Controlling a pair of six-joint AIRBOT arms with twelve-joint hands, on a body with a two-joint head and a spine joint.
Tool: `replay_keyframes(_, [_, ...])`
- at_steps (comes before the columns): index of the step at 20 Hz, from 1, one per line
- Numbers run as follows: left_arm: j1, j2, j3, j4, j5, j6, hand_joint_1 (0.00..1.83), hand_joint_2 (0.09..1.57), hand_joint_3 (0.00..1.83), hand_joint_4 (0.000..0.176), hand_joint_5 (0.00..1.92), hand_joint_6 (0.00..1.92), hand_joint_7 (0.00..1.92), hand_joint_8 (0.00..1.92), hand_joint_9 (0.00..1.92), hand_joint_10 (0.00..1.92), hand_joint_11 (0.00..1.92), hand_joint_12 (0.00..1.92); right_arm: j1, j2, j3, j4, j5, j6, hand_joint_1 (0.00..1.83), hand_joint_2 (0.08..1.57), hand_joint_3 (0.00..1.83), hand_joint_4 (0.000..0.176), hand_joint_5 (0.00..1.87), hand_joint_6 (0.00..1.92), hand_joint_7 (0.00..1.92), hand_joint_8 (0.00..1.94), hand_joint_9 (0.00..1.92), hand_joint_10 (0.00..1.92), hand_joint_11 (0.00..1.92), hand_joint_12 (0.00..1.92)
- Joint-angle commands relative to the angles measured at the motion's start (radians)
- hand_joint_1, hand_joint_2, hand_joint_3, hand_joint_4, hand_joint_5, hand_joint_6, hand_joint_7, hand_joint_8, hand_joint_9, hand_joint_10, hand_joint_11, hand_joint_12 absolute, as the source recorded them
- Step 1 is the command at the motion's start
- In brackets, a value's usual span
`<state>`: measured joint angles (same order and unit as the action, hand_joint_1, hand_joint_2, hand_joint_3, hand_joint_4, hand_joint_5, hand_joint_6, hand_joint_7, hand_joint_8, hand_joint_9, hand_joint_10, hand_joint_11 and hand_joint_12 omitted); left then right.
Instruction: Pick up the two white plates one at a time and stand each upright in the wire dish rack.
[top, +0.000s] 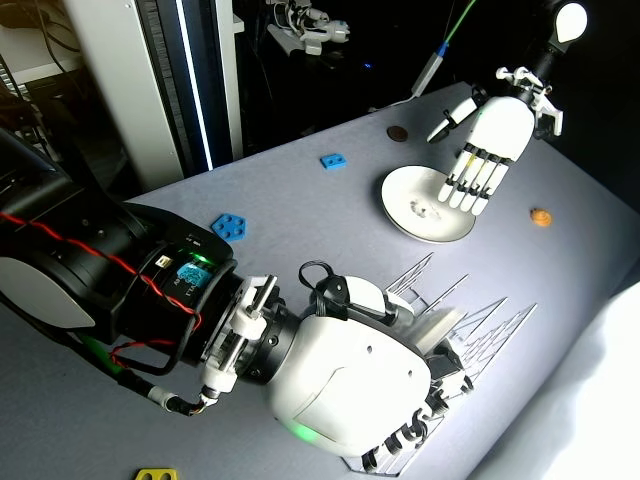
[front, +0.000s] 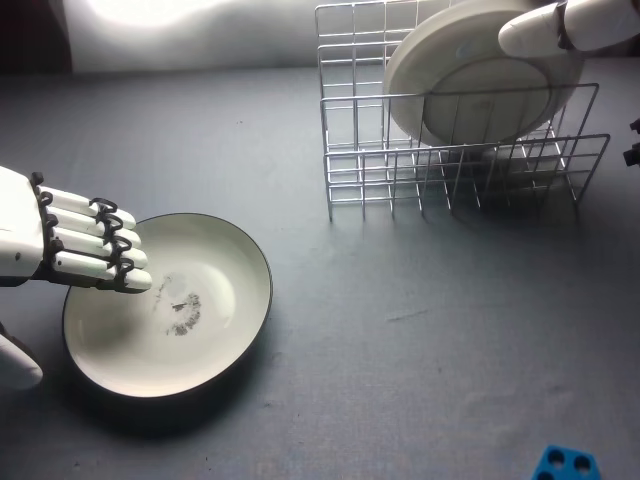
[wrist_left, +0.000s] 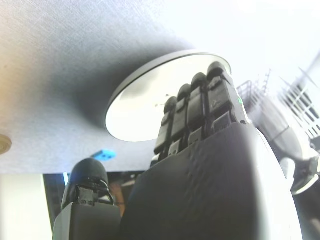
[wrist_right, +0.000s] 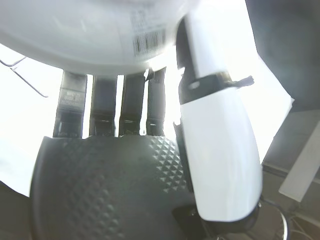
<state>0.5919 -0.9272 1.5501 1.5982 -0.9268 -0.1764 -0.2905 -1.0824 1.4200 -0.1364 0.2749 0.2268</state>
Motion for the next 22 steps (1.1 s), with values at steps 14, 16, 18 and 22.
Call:
replay_keyframes(14, [0.006, -0.002, 0.01, -0.041, -0.005, 0.003, 0.0, 1.14, 0.0, 0.0, 0.0, 0.0, 0.01, 0.0, 0.0, 0.0, 0.0, 0.0, 0.026, 0.012, 0.008, 0.02, 0.11, 0.0, 0.96, 1.08, 0.0, 0.0, 0.59, 0.11, 0.69, 0.0, 0.49, 0.41, 0.09, 1.42])
replay_keyframes(16, [0.008, -0.003, 0.011, -0.036, -0.002, 0.003, 0.0, 1.14, 0.0, 0.0, 0.02, 0.01, 0.03, 0.01, 0.02, 0.01, 0.01, 0.0, 0.034, 0.014, 0.008, 0.019, 0.11, -0.002, 0.97, 1.09, 0.01, 0.0, 0.59, 0.11, 0.69, 0.0, 0.48, 0.43, 0.08, 1.44])
replay_keyframes(18, [0.01, -0.004, 0.011, -0.035, 0.0, 0.003, 0.0, 1.15, 0.0, 0.0, 0.01, 0.0, 0.03, 0.01, 0.02, 0.01, 0.01, 0.0, 0.044, 0.018, 0.007, 0.019, 0.11, -0.003, 0.98, 1.1, 0.0, 0.0, 0.62, 0.12, 0.71, 0.01, 0.49, 0.44, 0.09, 1.43])
replay_keyframes(22, [0.012, -0.004, 0.011, -0.035, 0.002, 0.003, 0.0, 1.15, 0.0, 0.0, 0.02, 0.0, 0.04, 0.01, 0.03, 0.01, 0.01, 0.01, 0.058, 0.022, 0.007, 0.019, 0.11, -0.003, 0.99, 1.09, 0.0, 0.0, 0.64, 0.12, 0.74, 0.02, 0.53, 0.46, 0.14, 1.4])
